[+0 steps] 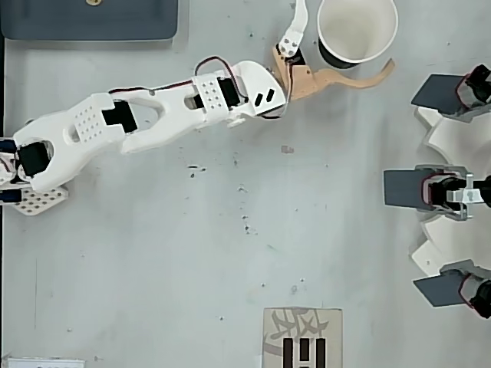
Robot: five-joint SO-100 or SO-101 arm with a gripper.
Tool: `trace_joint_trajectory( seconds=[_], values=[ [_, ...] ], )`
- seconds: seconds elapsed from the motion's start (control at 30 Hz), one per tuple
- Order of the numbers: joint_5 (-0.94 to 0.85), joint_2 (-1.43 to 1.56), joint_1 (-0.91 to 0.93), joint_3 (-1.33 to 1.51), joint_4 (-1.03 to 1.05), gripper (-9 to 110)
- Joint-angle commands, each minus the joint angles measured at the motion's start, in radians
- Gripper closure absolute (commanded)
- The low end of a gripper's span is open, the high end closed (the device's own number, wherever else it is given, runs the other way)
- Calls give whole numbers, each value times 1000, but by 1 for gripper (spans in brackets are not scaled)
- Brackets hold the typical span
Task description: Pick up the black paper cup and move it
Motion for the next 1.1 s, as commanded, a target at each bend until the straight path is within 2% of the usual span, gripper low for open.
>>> trace_joint_trajectory(
  seconds=[0.0, 0.33, 0.8, 1.07],
  values=[
    [5, 18, -11, -51, 8, 60],
    [6, 18, -15, -52, 6, 69],
    [11, 35, -21, -54, 20, 88],
    [2, 118, -21, -20, 67, 93]
  ],
)
